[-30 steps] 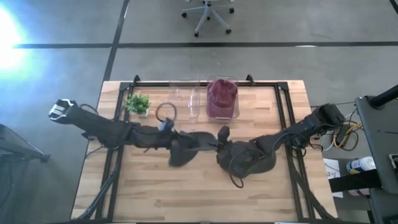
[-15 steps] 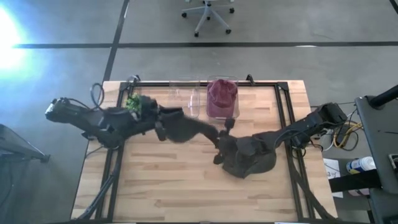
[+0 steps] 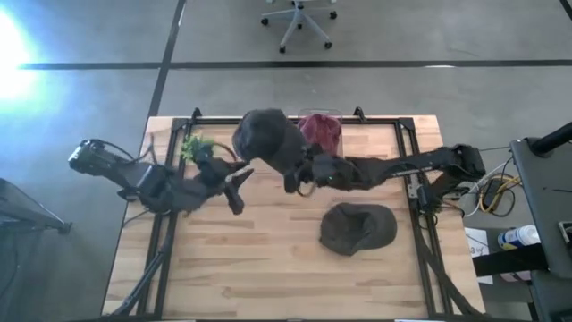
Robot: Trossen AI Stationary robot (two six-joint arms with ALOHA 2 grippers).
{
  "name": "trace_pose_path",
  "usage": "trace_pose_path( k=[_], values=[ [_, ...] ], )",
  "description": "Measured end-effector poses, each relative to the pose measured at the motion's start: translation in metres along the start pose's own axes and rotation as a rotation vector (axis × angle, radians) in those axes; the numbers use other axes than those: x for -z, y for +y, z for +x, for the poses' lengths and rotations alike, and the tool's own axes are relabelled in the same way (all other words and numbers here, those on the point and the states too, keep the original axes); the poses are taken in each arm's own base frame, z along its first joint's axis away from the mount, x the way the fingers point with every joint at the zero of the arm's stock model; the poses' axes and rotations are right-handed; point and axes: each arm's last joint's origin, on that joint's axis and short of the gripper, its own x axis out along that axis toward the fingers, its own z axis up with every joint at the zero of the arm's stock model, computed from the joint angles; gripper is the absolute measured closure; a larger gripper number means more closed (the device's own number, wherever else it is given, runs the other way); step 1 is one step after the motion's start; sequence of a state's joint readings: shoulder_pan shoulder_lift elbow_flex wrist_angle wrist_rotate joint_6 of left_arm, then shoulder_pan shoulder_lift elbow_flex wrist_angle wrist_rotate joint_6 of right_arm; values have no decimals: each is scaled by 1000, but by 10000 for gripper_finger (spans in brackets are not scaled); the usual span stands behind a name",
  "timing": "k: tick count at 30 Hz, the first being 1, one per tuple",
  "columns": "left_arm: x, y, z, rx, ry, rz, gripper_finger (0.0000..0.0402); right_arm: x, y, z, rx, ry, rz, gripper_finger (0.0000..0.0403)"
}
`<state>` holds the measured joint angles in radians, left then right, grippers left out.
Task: Pick & Place hat
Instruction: Put the left black cap into the left transparent bin
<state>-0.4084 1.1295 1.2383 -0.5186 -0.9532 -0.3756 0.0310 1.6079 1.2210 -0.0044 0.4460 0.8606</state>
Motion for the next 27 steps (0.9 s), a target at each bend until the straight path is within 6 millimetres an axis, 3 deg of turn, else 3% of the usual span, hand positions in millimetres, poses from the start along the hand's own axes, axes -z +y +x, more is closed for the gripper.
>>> trace_pose_path(
  k=[6, 14, 21, 27],
  values=[
    [25, -4, 0, -138, 11, 38, 305, -13, -24, 36, 111, -55, 230, 390],
    [40, -5, -7, -150, 17, -44, 305, -34, -32, 70, 264, -93, 130, 390],
    [55, 5, -11, -183, 112, -96, 305, -21, -42, 112, 398, -7, 146, 390],
    [67, 13, -21, -202, 199, -166, 305, -20, -35, 131, 411, -15, 219, 390]
  ],
)
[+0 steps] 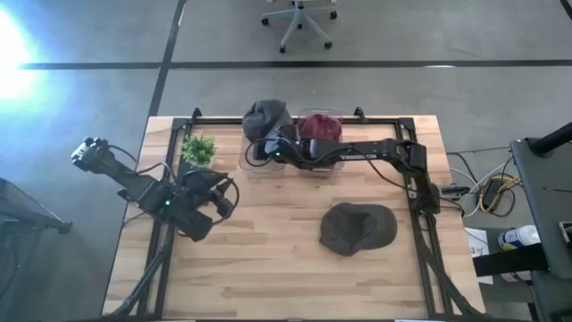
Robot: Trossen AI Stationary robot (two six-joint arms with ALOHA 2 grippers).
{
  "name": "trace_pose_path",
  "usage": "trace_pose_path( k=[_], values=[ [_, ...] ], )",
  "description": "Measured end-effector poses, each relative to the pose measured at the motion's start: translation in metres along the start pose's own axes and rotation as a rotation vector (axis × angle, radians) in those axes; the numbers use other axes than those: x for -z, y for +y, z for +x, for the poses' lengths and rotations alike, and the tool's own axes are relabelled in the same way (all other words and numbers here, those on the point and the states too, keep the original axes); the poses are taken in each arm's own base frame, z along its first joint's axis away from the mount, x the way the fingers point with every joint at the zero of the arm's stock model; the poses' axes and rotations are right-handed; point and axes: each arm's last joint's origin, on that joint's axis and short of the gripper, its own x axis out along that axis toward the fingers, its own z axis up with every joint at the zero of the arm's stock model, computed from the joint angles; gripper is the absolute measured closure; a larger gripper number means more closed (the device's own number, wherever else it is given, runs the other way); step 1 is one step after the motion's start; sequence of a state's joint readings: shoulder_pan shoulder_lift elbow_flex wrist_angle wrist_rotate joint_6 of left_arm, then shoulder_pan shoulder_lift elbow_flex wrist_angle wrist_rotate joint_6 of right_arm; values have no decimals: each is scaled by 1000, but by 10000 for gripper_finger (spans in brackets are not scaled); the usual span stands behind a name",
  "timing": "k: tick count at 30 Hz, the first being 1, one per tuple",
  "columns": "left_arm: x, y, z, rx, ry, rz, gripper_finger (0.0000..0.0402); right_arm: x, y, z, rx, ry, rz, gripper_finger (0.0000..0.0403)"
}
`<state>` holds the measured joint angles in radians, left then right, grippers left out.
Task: Pick & Place hat
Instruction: Put the left black cap into the left transparent bin
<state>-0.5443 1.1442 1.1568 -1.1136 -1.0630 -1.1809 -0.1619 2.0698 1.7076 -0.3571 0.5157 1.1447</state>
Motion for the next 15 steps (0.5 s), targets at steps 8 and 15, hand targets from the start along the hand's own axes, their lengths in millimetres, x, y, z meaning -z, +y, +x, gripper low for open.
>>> trace_pose_path(
  k=[8, 15],
  values=[
    [19, 6, 4, -8, 151, -51, 305, 10, 9, 22, 3, 17, 84, 390],
    [39, 5, 7, -3, 247, -127, 305, 24, 14, 43, 11, 57, 97, 382]
  ],
)
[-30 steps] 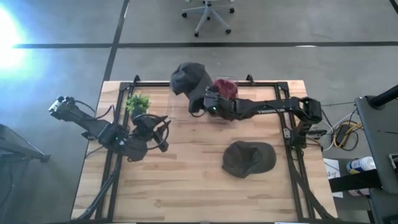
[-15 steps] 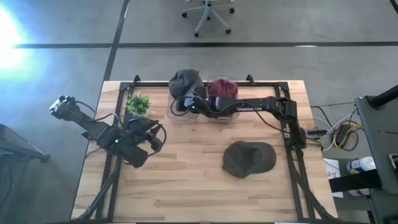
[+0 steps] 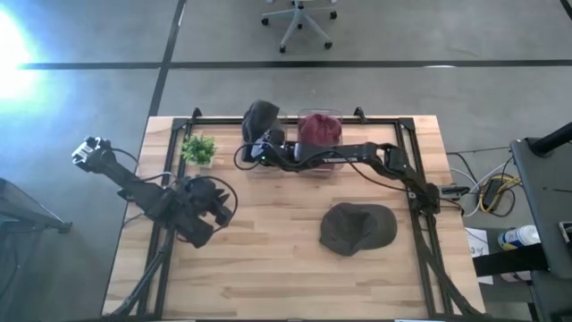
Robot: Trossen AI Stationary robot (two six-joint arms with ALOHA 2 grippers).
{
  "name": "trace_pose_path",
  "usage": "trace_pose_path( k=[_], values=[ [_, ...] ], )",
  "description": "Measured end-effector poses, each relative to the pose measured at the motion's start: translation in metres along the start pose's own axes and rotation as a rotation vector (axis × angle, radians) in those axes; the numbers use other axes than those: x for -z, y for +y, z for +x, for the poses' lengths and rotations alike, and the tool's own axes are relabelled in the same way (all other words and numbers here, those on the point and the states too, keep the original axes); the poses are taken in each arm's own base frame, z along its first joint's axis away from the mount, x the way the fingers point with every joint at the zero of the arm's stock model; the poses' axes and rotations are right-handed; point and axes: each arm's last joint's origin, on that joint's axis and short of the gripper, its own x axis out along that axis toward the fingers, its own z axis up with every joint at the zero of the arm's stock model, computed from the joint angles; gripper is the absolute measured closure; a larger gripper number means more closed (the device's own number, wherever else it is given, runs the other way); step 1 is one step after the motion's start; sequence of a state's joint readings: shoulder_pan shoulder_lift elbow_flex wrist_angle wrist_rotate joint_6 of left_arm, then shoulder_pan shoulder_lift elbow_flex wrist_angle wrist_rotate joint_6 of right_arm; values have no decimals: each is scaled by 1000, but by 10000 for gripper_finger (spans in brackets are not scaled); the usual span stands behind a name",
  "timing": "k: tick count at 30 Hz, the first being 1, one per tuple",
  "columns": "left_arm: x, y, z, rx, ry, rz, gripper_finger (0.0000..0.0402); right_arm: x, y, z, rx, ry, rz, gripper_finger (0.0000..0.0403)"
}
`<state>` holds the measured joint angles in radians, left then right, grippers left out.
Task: Pick & Place hat
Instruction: Put the left black cap into the left transparent bin
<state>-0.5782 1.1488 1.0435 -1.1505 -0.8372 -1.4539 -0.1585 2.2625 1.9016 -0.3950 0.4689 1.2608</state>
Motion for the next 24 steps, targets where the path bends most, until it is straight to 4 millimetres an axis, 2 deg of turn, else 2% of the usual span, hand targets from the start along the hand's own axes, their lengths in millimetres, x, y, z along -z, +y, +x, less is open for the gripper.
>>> trace_pose_path(
  k=[5, 12, 18, 21, 24],
  values=[
    [1, 0, -1, 6, -4, 21, 305, 5, 11, 7, -30, 51, -5, 332],
    [0, 0, -1, 0, -34, 52, 305, 6, 9, 3, 24, 168, -47, 261],
    [-2, 1, -1, -8, -86, 69, 305, 8, 22, -10, -131, 393, -191, 235],
    [-2, 1, -1, -9, -89, 69, 305, 15, 23, -14, -197, 551, -257, 230],
    [-2, 1, -1, -8, -89, 66, 305, 22, 21, -21, -190, 644, -320, 227]
  ],
)
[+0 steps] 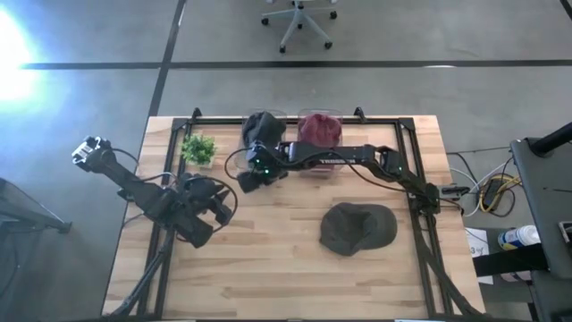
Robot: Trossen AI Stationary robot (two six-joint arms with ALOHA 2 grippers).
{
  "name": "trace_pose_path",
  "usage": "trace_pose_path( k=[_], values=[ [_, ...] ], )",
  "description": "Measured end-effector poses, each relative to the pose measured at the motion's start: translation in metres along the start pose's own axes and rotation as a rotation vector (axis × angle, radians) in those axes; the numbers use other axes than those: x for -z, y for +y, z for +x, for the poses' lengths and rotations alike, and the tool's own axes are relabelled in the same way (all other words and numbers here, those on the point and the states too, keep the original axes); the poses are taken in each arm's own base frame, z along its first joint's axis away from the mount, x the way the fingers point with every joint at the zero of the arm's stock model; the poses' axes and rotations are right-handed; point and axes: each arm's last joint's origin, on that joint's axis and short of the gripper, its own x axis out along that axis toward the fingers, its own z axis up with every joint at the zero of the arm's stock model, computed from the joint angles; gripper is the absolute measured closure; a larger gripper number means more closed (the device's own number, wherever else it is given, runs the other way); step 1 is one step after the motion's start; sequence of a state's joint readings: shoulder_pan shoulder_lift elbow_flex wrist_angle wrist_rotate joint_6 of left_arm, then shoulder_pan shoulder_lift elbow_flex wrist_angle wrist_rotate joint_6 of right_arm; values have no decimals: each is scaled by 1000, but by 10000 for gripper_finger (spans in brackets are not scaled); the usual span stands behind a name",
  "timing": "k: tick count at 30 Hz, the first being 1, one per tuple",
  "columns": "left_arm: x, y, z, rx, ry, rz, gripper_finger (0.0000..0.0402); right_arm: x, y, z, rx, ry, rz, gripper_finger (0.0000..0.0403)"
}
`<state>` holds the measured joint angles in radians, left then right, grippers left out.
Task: Pick & Place hat
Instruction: Put the left black cap into the left transparent bin
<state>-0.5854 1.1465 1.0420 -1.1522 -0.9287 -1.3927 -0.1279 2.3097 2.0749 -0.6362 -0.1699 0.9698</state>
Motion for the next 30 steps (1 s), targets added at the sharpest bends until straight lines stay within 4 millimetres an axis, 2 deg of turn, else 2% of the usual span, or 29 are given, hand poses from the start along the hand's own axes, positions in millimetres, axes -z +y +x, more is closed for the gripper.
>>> trace_pose_path(
  k=[3, 5, 7, 10, 12, 14, 18, 22, 27, 30],
  values=[
    [0, 0, 0, 0, 0, -13, 305, 6, -2, -5, 25, 74, -63, 227],
    [0, 0, 0, 0, 3, -25, 305, 6, -1, -15, 32, 92, -129, 227],
    [0, 0, 0, 2, 8, -32, 305, 5, 6, -37, 26, 62, -226, 227],
    [1, 0, 0, 2, 15, -51, 305, -3, 14, -80, 73, -45, -354, 227],
    [4, 0, 2, 2, 15, -75, 305, -10, 10, -100, 154, -105, -412, 227],
    [8, 0, 6, 2, 15, -112, 305, -21, -2, -109, 241, -130, -465, 227],
    [20, 1, 19, -3, 14, -187, 305, -36, -29, -106, 371, -68, -547, 227],
    [28, -2, 31, 25, 4, -286, 305, -57, -45, -96, 441, -124, -615, 227],
    [33, -7, 35, 84, 12, -344, 305, -87, -69, -101, 488, -190, -595, 227],
    [33, -8, 35, 87, 10, -348, 305, -96, -84, -90, 517, -169, -622, 227]
  ],
)
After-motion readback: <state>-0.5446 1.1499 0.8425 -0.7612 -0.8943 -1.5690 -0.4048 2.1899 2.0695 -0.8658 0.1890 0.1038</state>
